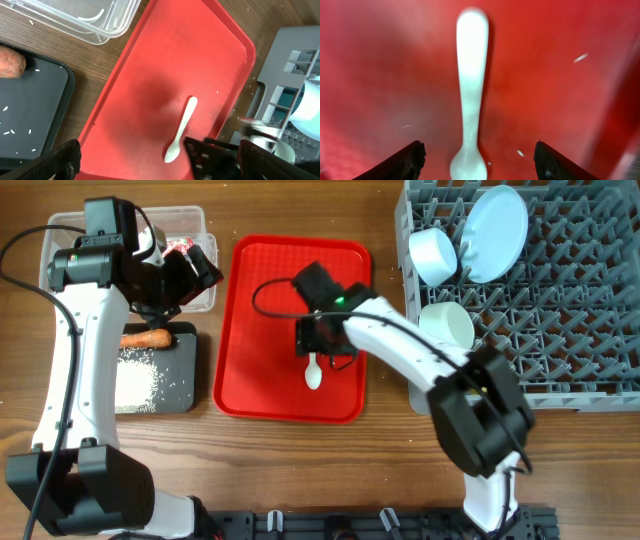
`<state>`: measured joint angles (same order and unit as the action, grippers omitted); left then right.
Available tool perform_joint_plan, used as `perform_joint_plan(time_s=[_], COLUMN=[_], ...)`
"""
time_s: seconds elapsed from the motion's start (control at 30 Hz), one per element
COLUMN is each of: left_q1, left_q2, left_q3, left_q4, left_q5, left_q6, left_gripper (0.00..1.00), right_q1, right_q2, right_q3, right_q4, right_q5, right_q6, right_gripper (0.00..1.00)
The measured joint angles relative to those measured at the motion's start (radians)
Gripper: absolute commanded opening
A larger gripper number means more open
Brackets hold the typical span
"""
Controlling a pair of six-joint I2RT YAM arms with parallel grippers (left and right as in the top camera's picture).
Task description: Sort waste into correct bins and load items into the dishwasher rack
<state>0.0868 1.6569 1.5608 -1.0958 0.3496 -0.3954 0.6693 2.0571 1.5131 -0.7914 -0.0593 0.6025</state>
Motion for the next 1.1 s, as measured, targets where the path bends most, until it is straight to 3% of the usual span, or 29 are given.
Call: perform_joint_plan(time_s=[0.13, 0.6, 1.03, 1.1], left_q1=[0.000, 0.000, 0.000, 0.000], left_q2=[0.000, 0.000, 0.000, 0.000], left_q3=[0.000, 0.000, 0.000, 0.000], left_q4=[0.000, 0.000, 0.000, 0.000], left_q5=[0.000, 0.000, 0.000, 0.000], left_q6=[0.000, 0.000, 0.000, 0.000], left_gripper=[1.00, 1.00, 1.00, 1.00], right_q1=[0.037, 0.114, 0.087, 0.076], right_q2=[0.034, 0.080, 0.091, 0.091], right_q3=[0.000, 0.008, 0.025, 0.025], right_q4=[-0.011, -0.016, -0.029, -0.015], right_q5=[0.035, 0.117, 0.111, 0.110], right_q6=[0.039, 0.116, 0.112, 0.100], right_gripper=[0.58, 0.04, 0.05, 0.16])
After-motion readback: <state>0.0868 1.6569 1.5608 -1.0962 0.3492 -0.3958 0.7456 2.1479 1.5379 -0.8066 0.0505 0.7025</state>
